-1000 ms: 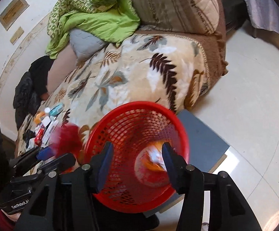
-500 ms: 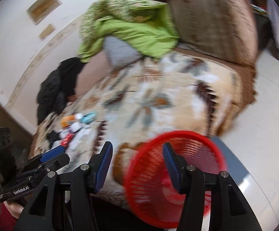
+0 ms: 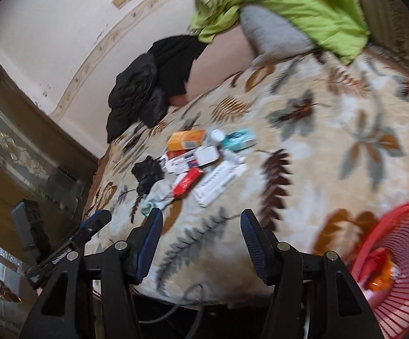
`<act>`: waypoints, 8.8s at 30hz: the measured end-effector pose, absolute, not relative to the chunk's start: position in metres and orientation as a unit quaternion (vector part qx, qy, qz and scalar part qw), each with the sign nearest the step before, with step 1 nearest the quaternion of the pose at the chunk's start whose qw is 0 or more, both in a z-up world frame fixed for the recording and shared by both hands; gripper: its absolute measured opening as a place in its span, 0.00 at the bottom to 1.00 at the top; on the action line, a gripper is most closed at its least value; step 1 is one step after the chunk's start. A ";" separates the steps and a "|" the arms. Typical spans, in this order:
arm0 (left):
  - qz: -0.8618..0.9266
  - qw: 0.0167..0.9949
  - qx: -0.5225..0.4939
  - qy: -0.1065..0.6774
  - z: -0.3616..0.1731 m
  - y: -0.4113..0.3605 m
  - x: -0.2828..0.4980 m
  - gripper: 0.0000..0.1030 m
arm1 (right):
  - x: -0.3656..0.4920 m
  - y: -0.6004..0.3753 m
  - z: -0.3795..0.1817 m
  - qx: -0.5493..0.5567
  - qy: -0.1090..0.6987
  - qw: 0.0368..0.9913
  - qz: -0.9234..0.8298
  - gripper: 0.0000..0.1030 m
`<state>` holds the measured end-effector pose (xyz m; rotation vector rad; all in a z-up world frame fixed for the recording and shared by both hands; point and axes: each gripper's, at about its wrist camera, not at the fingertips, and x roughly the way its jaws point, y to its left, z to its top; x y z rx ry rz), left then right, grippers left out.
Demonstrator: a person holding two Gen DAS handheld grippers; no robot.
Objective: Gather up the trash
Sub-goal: 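Grasp the white sock with the left tool while the right tool grasps the red tube box, then lift the white sock and red box off the bed with both tools, then drop the red box and white sock into the red basket from both tools, then grasp the black plastic bag with the left tool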
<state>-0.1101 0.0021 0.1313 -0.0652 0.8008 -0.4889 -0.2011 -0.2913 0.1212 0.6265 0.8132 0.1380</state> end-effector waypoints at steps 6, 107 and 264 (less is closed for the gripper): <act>-0.201 0.879 -0.026 0.431 0.084 0.007 -0.060 0.70 | -0.127 -0.257 0.081 0.329 0.429 0.837 0.087 0.60; -0.138 0.946 0.073 0.286 0.084 -0.038 -0.139 0.21 | -0.180 -0.228 0.075 0.196 0.320 0.927 0.022 0.20; -0.118 0.933 -0.047 0.335 0.085 0.018 0.004 0.37 | -0.058 -0.230 0.025 0.211 0.428 0.878 -0.026 0.22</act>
